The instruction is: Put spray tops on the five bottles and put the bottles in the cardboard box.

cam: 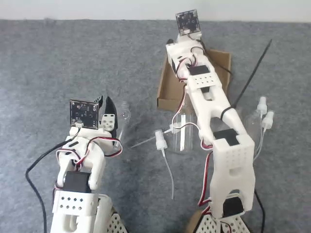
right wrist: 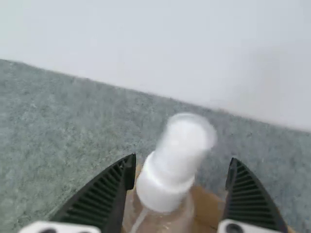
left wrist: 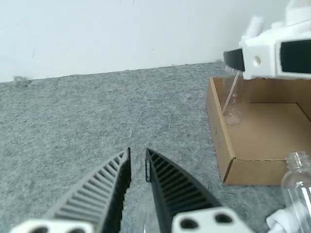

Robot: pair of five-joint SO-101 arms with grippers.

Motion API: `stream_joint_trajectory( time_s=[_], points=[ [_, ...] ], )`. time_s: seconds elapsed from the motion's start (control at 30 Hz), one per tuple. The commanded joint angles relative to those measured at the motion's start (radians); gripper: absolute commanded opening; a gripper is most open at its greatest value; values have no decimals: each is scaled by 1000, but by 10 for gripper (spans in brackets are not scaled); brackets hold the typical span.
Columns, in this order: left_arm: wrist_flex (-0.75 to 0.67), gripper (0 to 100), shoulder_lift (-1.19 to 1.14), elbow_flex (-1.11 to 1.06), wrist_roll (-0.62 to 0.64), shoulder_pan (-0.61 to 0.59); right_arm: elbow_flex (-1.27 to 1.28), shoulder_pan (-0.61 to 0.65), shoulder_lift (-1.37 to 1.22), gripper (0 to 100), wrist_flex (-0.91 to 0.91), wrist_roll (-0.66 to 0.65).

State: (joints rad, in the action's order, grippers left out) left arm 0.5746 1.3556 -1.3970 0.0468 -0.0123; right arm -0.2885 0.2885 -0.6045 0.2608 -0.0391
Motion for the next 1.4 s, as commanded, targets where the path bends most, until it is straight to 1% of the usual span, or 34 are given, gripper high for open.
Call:
stream_joint_trajectory(
  time_s=[0.0,0.17,0.5,0.67,1.13,1.2,1.27,1.37],
  points=[
    [-28,41,-6,10,-3,-2,-68,-1,163,249,5,0],
    [-28,41,-6,10,-3,-2,-68,-2,274,249,104,0],
    [-28,40,-8,10,-5,-2,-63,-1,558,249,423,2],
    [-28,39,-8,10,-5,-2,-61,-1,696,246,636,2],
    [-28,38,-8,8,-5,-3,-61,-12,964,247,1336,2],
    [-28,37,-8,8,-3,-3,-61,-47,1009,247,1440,2],
    [-28,37,-8,13,-2,-3,-61,-116,1046,247,1504,2],
    [-23,37,-8,16,-5,-11,-61,-334,1078,246,1512,2]
  ],
)
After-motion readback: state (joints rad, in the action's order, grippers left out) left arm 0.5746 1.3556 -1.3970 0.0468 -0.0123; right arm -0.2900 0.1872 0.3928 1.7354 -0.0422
